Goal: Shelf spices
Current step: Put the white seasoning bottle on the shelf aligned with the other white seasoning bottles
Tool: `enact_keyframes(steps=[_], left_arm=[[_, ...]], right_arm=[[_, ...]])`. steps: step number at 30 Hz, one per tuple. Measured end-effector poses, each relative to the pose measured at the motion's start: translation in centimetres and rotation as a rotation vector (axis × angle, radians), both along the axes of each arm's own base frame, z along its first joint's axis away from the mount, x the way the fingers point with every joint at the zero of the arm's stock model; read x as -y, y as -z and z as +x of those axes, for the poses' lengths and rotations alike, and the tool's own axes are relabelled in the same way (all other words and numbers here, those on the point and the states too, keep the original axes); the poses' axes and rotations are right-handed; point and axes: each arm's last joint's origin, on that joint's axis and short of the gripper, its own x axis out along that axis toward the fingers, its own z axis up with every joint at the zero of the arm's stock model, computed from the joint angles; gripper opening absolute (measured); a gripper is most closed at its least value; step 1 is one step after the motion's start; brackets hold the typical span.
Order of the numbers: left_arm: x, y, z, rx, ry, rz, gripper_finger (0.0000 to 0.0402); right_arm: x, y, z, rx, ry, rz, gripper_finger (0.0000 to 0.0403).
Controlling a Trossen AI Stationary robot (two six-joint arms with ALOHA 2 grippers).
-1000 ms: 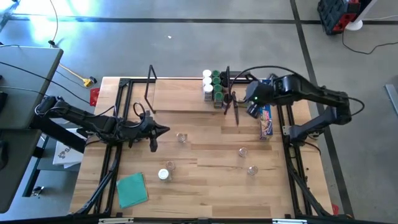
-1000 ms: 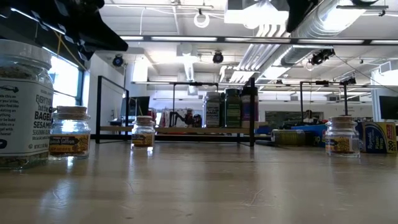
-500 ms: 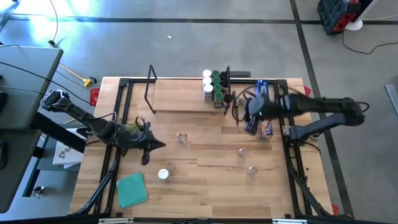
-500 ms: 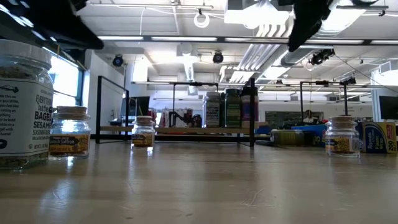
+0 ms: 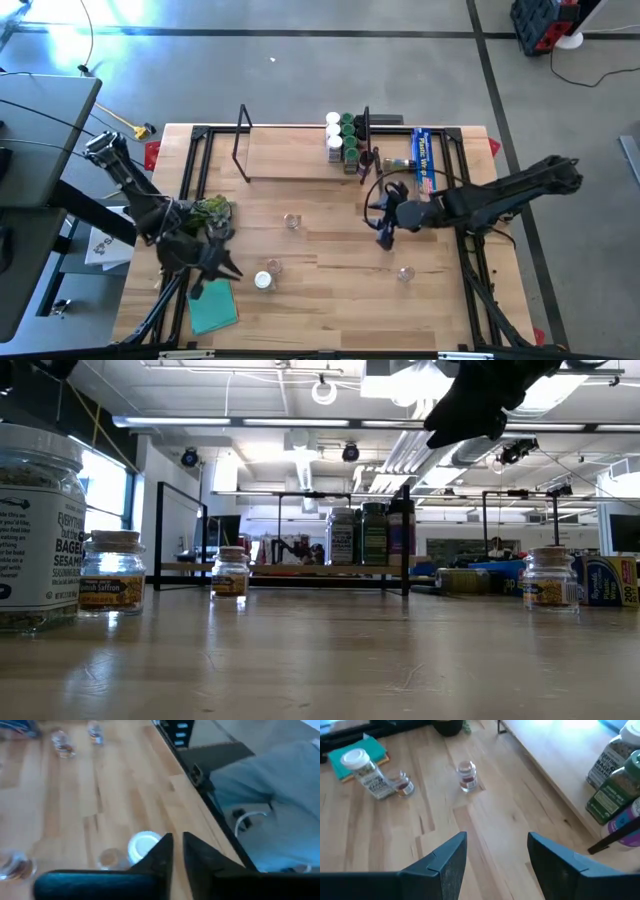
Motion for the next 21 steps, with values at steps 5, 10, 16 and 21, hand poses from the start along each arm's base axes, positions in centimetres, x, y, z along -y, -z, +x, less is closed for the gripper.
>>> enact_keyframes(steps=[5,10,16,21], left_arm=[[0.9,1.6,0.7,-0.098,0.042,0.089,0.0127],[1.8,4.0,1.4,-0.181,0.148,0.287,0.0219],[2.4,6.6,2.7,-0.266,0.103,0.410,0.0282],[3.6,7.1,3.9,-0.233,0.080,0.327,0.0289]], right_arm=[[-0.9,0.0,-0.1,0.025,0.017,0.051,0.0204],[-2.2,-0.1,-0.4,0.059,0.035,0.138,0.0204],[-3.3,-0.6,-0.5,0.142,0.069,0.177,0.0204],[-3.8,-0.9,-0.5,0.188,0.073,0.184,0.0204]])
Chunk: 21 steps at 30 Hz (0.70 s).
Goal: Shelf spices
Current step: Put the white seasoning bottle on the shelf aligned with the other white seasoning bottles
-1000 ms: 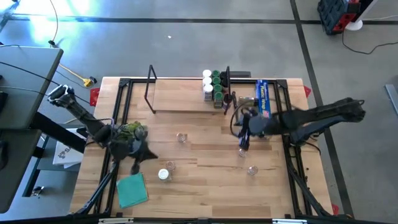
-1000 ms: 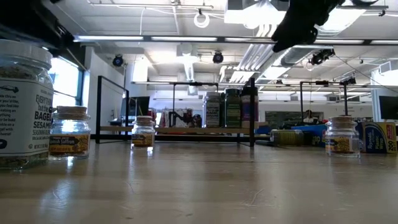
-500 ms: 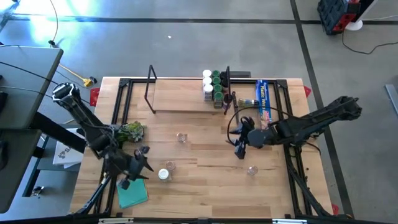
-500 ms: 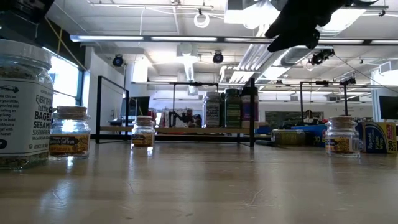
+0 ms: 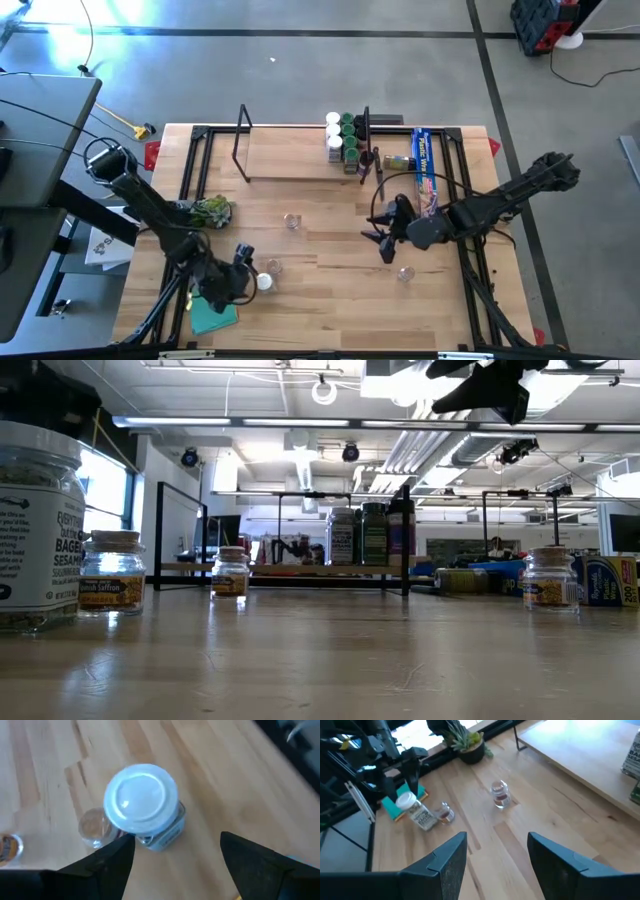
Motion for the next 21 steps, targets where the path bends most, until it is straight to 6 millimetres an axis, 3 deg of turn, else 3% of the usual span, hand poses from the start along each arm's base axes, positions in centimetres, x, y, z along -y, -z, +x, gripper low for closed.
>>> enact_keyframes(steps=[9,17,21], left_arm=[[0.7,0.1,1.6,0.113,-0.271,-0.173,0.0289],[0.7,2.3,5.3,0.169,-0.344,-0.225,0.0287],[-0.1,3.2,6.4,0.111,-0.330,-0.229,0.0262]], right_arm=[[0.0,-0.1,0.0,0.008,0.005,-0.004,0.0204],[-0.8,-0.4,-0.1,0.034,-0.049,-0.006,0.0204],[-1.7,-0.5,-0.4,0.056,-0.081,-0.005,0.0204]])
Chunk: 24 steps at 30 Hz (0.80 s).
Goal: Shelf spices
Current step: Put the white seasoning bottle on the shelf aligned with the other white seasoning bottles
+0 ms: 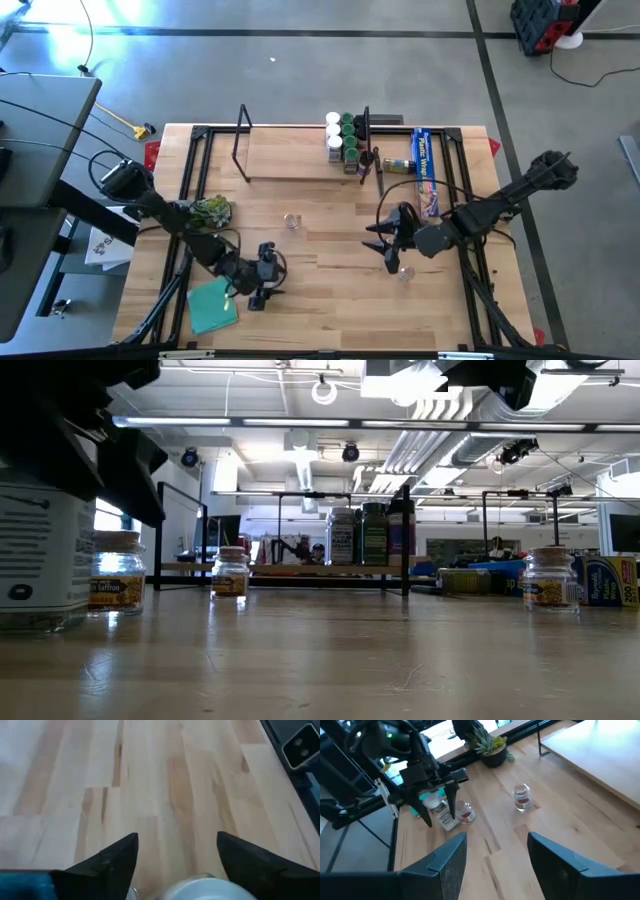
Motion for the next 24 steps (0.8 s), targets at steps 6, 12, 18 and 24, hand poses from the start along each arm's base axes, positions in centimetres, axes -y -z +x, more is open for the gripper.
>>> enact_keyframes(steps=[6,12,18,24], left_arm=[[0.4,-2.1,-0.4,-0.061,0.112,0.017,0.0204],[0.2,-3.5,-2.0,-0.134,0.156,0.083,0.0188],[0.2,-4.2,-3.2,-0.173,0.161,0.073,0.0196],[0.0,-4.4,-3.2,-0.171,0.164,0.058,0.0189]], right_arm=[[-0.9,0.0,-0.5,0.013,-0.002,-0.024,0.0204],[-1.0,-0.1,-0.6,0.016,0.001,-0.057,0.0204],[-1.0,-0.1,-0.6,0.016,0.000,-0.058,0.0204],[-1.0,-0.1,-0.6,0.016,0.001,-0.058,0.0204]])
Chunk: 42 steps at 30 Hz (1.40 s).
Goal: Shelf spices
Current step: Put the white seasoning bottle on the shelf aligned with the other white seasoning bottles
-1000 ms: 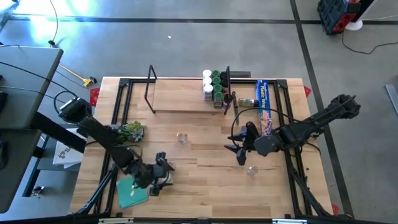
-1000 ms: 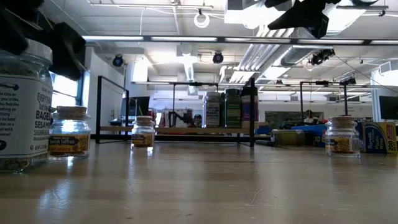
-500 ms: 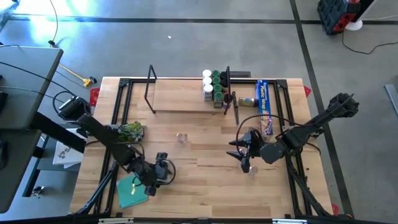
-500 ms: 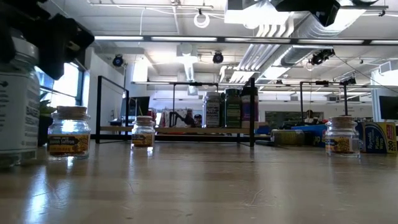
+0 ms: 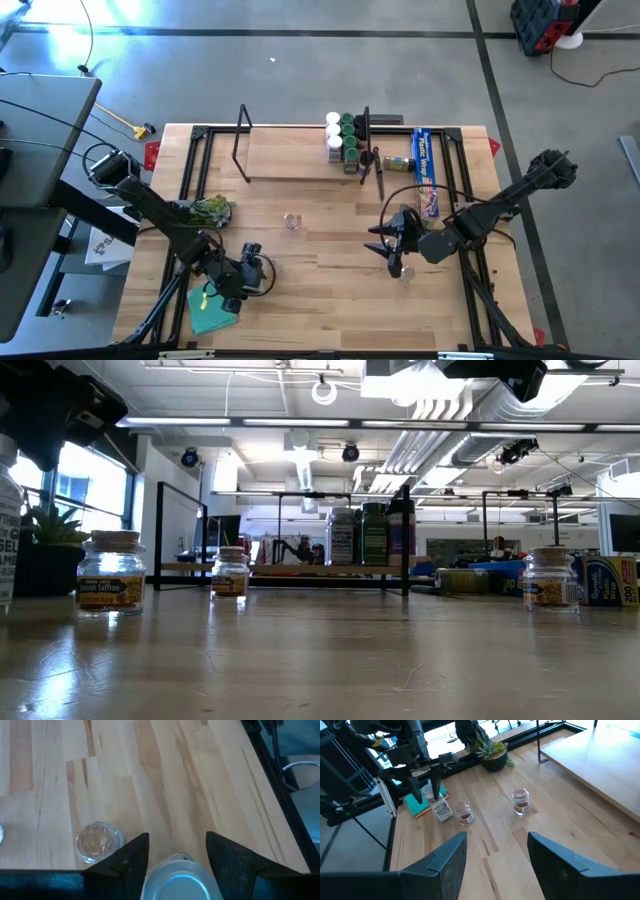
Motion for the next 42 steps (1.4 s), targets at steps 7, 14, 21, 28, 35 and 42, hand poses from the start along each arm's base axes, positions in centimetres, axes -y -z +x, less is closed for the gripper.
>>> enact_keyframes(steps=[7,14,21,28,35,42], left_arm=[[-0.3,0.0,0.4,-0.024,0.007,-0.040,0.0105],[-0.2,-0.5,1.0,0.038,0.025,-0.084,0.0011],[-0.8,-1.9,2.5,0.089,-0.002,-0.145,0.0004],[-2.0,-5.5,0.9,-0.211,-0.014,-0.121,0.0038],[-2.3,-5.6,-1.5,-0.507,-0.162,-0.118,0.0173],[-0.9,-2.5,-1.5,-0.445,-0.236,-0.202,0.0272]], right_arm=[[0.0,0.0,0.0,0.001,0.001,0.003,0.0204],[0.0,0.0,0.0,0.001,0.002,0.003,0.0204],[0.0,0.0,0.0,0.003,0.007,0.000,0.0204],[0.0,0.0,0.0,0.003,0.006,-0.003,0.0204],[0.1,0.0,0.0,0.007,0.025,-0.041,0.0204],[0.1,0.0,0.0,0.007,0.025,-0.041,0.0204]])
